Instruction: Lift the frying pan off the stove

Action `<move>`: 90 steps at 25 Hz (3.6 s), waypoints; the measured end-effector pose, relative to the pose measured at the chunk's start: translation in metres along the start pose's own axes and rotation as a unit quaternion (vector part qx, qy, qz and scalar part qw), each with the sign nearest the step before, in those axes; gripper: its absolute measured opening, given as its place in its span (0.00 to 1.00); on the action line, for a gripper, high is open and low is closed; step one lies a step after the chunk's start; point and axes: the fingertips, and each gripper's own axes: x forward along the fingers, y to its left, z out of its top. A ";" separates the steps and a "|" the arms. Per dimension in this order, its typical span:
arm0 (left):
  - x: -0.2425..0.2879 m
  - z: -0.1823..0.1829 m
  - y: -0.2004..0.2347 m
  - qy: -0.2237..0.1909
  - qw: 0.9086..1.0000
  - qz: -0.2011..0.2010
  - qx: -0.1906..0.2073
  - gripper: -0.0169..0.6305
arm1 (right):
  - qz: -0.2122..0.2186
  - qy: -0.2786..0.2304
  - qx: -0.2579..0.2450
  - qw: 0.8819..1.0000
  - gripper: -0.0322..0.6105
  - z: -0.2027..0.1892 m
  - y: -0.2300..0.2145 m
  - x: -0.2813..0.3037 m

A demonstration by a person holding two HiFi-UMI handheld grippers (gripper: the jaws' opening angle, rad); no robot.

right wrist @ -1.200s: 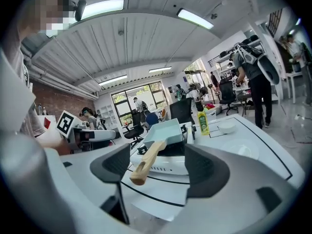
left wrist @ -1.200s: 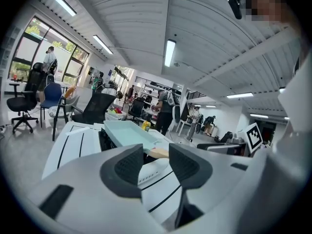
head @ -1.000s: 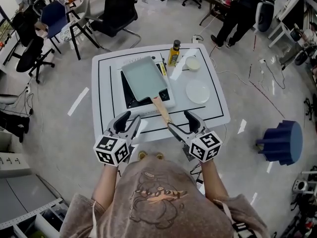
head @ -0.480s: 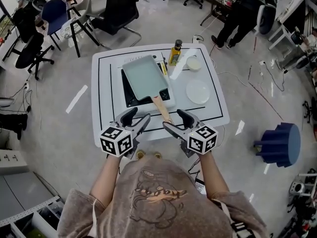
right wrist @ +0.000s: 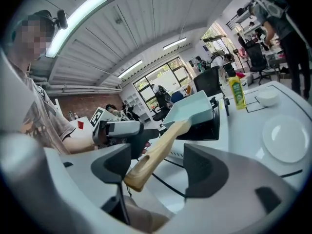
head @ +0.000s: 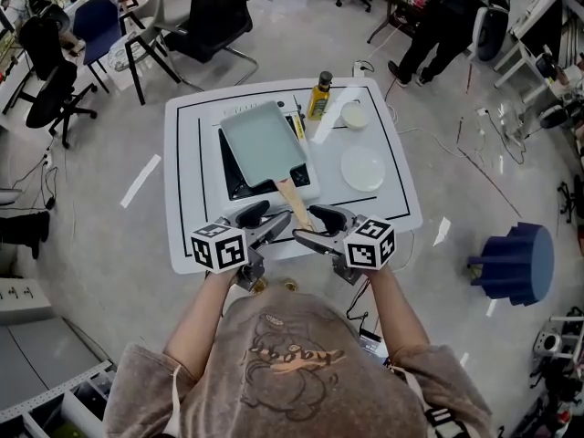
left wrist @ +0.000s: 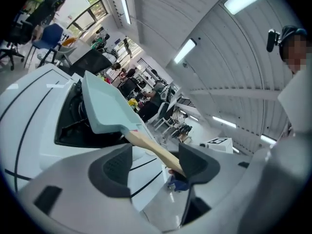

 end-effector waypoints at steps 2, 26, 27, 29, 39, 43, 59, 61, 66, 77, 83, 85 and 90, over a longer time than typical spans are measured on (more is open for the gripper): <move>0.005 0.000 -0.002 0.001 1.000 -0.014 -0.020 0.48 | 0.014 0.007 0.005 1.000 0.54 -0.001 0.001 0.002; 0.054 -0.012 0.001 0.034 0.988 -0.076 -0.129 0.50 | 0.137 0.034 0.085 0.986 0.42 -0.003 0.010 0.012; 0.056 -0.013 0.000 0.035 0.988 -0.077 -0.130 0.50 | 0.138 0.035 0.085 0.986 0.42 -0.004 0.010 0.012; 0.058 -0.013 0.001 0.036 0.988 -0.076 -0.130 0.49 | 0.139 0.036 0.085 0.986 0.42 -0.005 0.009 0.013; 0.059 -0.013 0.004 0.037 0.987 -0.075 -0.134 0.43 | 0.139 0.024 0.094 0.986 0.42 -0.007 0.010 0.015; 0.058 -0.013 0.004 0.038 0.987 -0.073 -0.137 0.42 | 0.136 0.021 0.092 0.986 0.42 -0.006 0.011 0.015; 0.050 -0.010 0.004 0.030 0.986 -0.079 -0.142 0.38 | 0.124 -0.012 0.112 0.986 0.43 -0.002 0.016 0.022; 0.047 -0.007 0.003 0.029 0.986 -0.082 -0.140 0.38 | 0.123 -0.016 0.114 0.986 0.43 0.001 0.019 0.024; 0.040 -0.002 -0.004 0.023 0.986 -0.095 -0.136 0.37 | 0.113 -0.016 0.092 0.989 0.43 0.004 0.028 0.023; 0.025 0.007 -0.023 0.013 0.987 -0.107 -0.122 0.37 | 0.098 -0.028 0.069 0.992 0.43 0.015 0.050 0.014; 0.020 0.002 -0.037 0.033 0.987 -0.113 -0.106 0.37 | 0.080 -0.047 0.066 0.993 0.44 0.017 0.064 0.001; 0.019 -0.001 -0.045 0.039 0.986 -0.121 -0.105 0.37 | 0.073 -0.053 0.067 0.994 0.43 0.015 0.068 -0.003; 0.018 -0.010 -0.061 0.052 0.983 -0.137 -0.107 0.37 | 0.059 -0.063 0.079 0.993 0.44 0.006 0.076 -0.014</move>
